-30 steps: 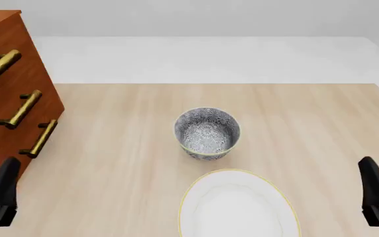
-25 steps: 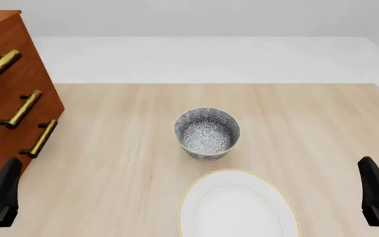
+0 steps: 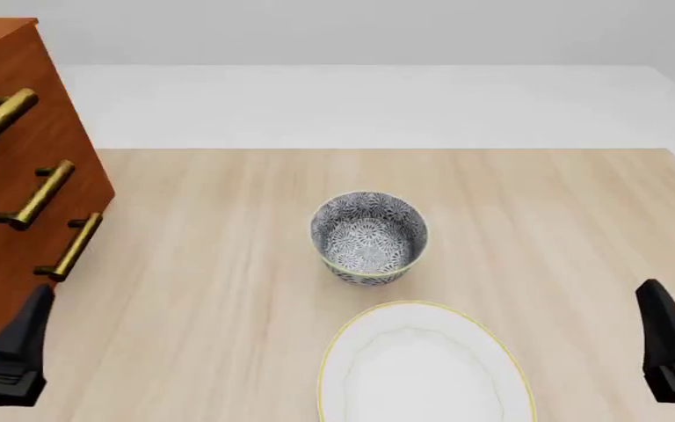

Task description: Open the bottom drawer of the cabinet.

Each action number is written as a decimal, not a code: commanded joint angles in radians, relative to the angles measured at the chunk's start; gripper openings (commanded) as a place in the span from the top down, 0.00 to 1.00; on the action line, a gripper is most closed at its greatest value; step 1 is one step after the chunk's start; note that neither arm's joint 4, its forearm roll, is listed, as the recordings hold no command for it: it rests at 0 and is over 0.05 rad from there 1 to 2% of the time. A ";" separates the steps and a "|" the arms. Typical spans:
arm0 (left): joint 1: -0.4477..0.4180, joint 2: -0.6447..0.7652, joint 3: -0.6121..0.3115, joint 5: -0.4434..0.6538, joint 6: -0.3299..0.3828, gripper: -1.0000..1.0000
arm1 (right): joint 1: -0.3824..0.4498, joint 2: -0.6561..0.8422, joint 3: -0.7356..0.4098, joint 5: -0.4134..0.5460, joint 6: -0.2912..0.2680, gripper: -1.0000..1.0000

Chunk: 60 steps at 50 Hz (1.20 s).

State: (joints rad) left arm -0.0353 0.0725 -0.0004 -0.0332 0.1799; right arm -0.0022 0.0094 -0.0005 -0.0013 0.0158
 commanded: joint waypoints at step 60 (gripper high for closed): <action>-0.029 0.949 0.000 -0.754 0.568 0.00 | 0.013 -0.007 0.000 0.012 0.016 0.00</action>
State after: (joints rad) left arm -0.0676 0.7960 -0.0002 -0.5929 0.7064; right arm 0.0100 0.0030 -0.0005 0.0105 0.0308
